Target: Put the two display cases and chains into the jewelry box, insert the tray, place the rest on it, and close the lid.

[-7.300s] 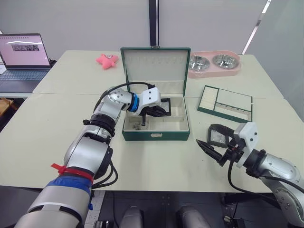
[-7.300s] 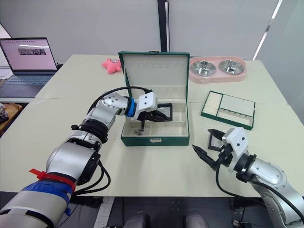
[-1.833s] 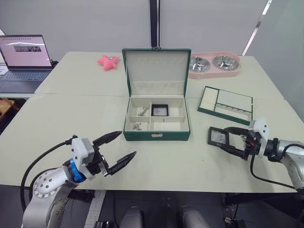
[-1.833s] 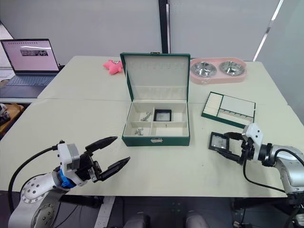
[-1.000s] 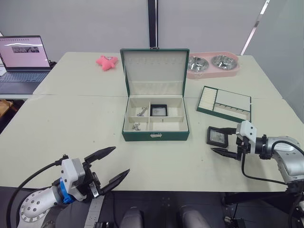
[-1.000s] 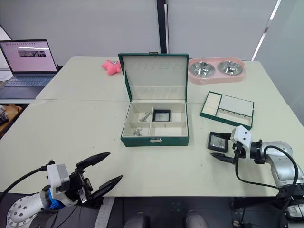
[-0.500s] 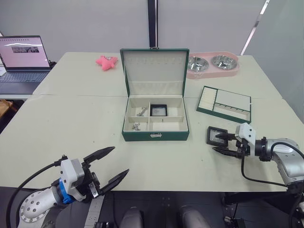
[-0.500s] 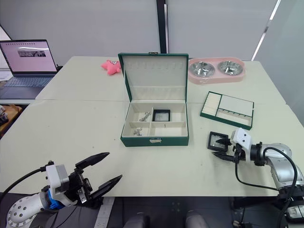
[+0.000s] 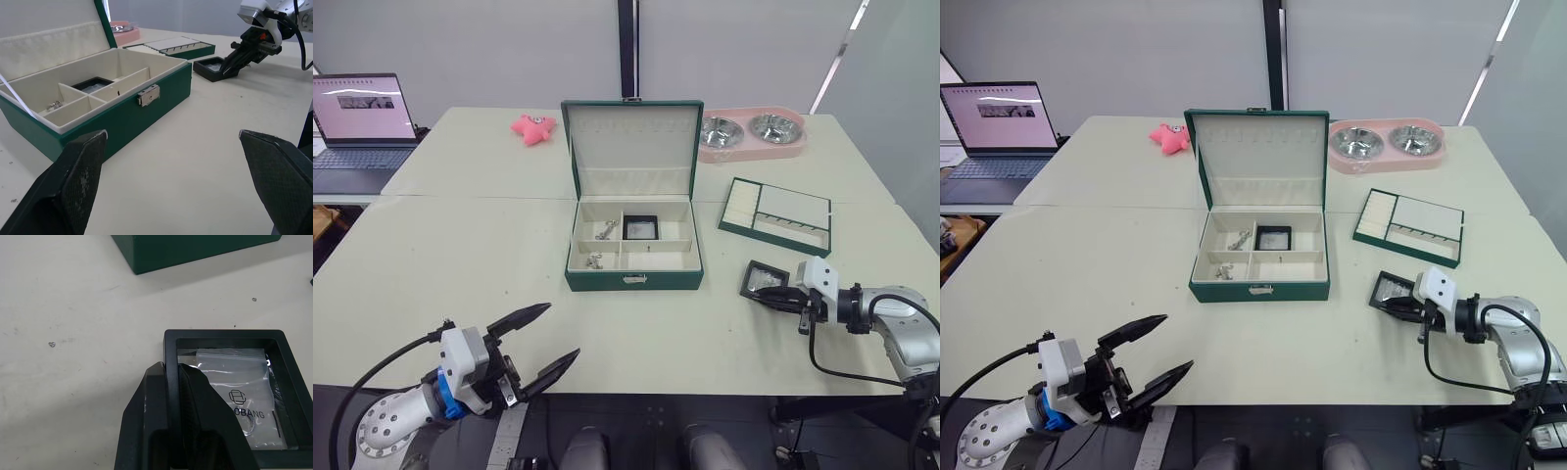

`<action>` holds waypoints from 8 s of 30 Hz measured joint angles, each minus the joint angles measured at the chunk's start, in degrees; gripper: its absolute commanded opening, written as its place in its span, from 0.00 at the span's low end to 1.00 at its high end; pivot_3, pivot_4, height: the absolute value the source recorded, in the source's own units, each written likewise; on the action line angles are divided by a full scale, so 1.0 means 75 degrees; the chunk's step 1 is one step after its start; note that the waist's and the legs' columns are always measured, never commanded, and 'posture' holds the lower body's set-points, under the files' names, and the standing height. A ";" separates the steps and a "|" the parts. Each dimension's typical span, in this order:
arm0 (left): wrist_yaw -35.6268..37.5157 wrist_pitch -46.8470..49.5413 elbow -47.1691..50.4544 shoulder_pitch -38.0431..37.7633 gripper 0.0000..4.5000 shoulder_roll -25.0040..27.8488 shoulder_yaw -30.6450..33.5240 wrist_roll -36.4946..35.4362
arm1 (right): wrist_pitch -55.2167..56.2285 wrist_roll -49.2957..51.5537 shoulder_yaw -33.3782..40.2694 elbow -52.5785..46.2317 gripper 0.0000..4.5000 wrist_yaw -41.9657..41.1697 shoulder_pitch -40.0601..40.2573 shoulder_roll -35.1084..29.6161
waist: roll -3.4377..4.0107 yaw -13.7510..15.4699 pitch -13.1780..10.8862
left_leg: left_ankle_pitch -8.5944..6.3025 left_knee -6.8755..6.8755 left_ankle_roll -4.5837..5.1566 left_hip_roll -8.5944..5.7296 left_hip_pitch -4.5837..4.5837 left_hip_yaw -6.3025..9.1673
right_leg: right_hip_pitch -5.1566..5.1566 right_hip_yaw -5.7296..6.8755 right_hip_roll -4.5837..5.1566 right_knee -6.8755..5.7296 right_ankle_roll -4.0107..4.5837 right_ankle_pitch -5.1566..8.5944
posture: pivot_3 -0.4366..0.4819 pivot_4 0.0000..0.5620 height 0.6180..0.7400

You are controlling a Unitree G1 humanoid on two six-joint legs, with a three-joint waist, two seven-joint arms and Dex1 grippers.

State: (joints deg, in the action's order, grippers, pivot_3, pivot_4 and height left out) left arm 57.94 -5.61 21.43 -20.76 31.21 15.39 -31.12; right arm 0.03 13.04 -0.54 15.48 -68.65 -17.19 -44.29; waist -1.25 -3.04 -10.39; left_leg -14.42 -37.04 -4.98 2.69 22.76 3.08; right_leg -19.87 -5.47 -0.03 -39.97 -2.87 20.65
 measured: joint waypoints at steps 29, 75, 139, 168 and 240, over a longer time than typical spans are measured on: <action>-0.1468 0.0403 0.0393 0.0022 1.00 -0.0526 -0.0065 -0.0014 | -0.4103 0.1030 -0.1819 -0.0767 0.00 -0.0639 -0.4699 0.1545 | 0.0016 -0.0030 -0.0013 | 0.0000 0.0003 0.0000 0.0002 0.0017 0.0002 | -0.0029 0.0004 0.0006 -0.0003 0.0001 -0.0001 | 0.48 0.27 1.00; -0.1808 0.0677 0.0768 -0.0015 1.00 -0.0580 -0.0286 0.0130 | -0.4701 -0.0819 -0.3105 0.1603 0.21 -0.0840 -0.5701 0.2969 | 0.0020 -0.0036 -0.0016 | 0.0000 0.0008 0.0000 0.0003 0.0019 0.0001 | -0.0042 0.0004 0.0007 -0.0007 0.0001 -0.0001 | 0.48 0.27 1.00; -0.2992 0.1797 -0.3886 0.2737 1.00 0.0662 0.1948 0.0362 | -0.1055 0.1590 0.4373 0.0868 0.99 0.3189 0.1784 0.0964 | 0.0024 -0.0032 -0.0026 | 0.0000 0.0014 0.0000 -0.0001 0.0017 -0.0013 | -0.0030 -0.0008 0.0003 0.0001 0.0000 0.0000 | 0.48 0.27 1.00; -0.2846 0.1456 -0.3970 0.2516 1.00 0.0460 0.1945 0.0426 | -0.0419 0.1451 0.4041 0.1597 0.99 0.3261 0.1221 0.1007 | 0.0026 -0.0027 -0.0024 | 0.0000 0.0013 -0.0001 -0.0001 0.0015 -0.0011 | -0.0025 -0.0005 0.0004 -0.0002 0.0000 0.0000 | 0.48 0.27 1.00; 0.0190 0.1165 0.0363 0.0782 1.00 0.0149 -0.0895 -0.0132 | 0.1524 -0.2370 -0.0073 0.7886 0.01 0.1431 -0.5273 0.0833 | 0.0036 -0.0099 -0.0028 | 0.0001 0.0006 -0.0001 0.0000 0.0006 -0.0016 | -0.0017 -0.0008 0.0008 -0.0001 0.0001 -0.0001 | 0.48 0.27 1.00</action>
State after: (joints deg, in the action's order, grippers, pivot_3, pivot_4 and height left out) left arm 59.36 3.13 24.15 -14.90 32.33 8.67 -32.10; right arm 11.46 -4.73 -1.08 74.63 -57.92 -56.73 -38.04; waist -0.98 -3.79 -10.60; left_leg -14.42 -37.00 -4.99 2.69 22.80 2.96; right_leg -20.00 -5.52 0.03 -39.98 -2.86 20.64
